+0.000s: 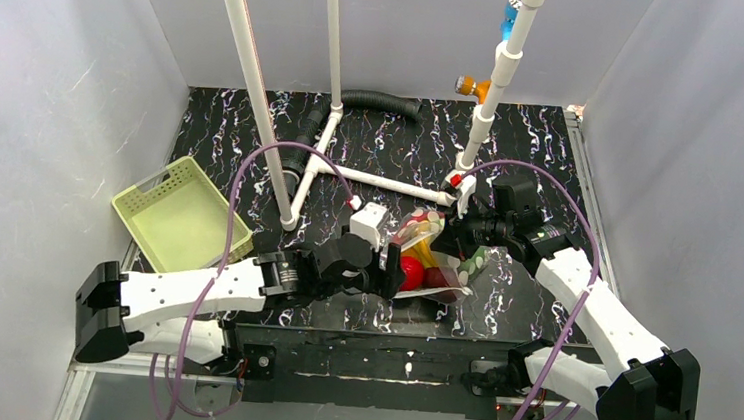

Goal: Open the zip-top bag and remove the fake food
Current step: Pick up the fake fruit from the zipper food storage bag.

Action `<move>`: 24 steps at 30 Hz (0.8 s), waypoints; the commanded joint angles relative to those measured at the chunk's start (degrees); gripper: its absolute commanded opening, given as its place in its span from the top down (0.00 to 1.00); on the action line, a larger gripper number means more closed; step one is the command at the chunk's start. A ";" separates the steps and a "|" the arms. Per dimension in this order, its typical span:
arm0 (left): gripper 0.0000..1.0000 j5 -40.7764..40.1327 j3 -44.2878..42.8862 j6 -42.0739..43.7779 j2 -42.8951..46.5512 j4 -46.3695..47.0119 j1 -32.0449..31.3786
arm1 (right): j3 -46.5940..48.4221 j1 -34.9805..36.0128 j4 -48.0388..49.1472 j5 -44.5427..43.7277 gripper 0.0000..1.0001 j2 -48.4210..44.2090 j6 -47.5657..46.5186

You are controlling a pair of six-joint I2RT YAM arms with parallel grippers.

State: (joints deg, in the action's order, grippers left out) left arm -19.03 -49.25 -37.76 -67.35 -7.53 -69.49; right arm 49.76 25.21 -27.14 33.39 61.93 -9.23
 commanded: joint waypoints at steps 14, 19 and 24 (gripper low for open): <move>0.31 4.72 -5.74 10.33 -3.60 3.38 -4.95 | 0.93 0.21 0.22 0.09 0.99 -0.05 -0.53; 0.30 -4.87 -11.44 11.18 -11.45 -3.56 -4.95 | 0.94 0.23 0.24 0.05 0.99 -0.19 -0.57; 0.27 -11.77 -12.81 10.59 -14.50 -6.06 -4.93 | 0.63 0.22 0.40 0.08 0.99 -0.36 -0.52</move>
State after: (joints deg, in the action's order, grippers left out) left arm -22.39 -60.27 -28.01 -81.73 -9.72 -74.37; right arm 49.76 25.21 -27.14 33.21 62.00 -9.23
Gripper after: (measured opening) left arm 0.719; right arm 0.029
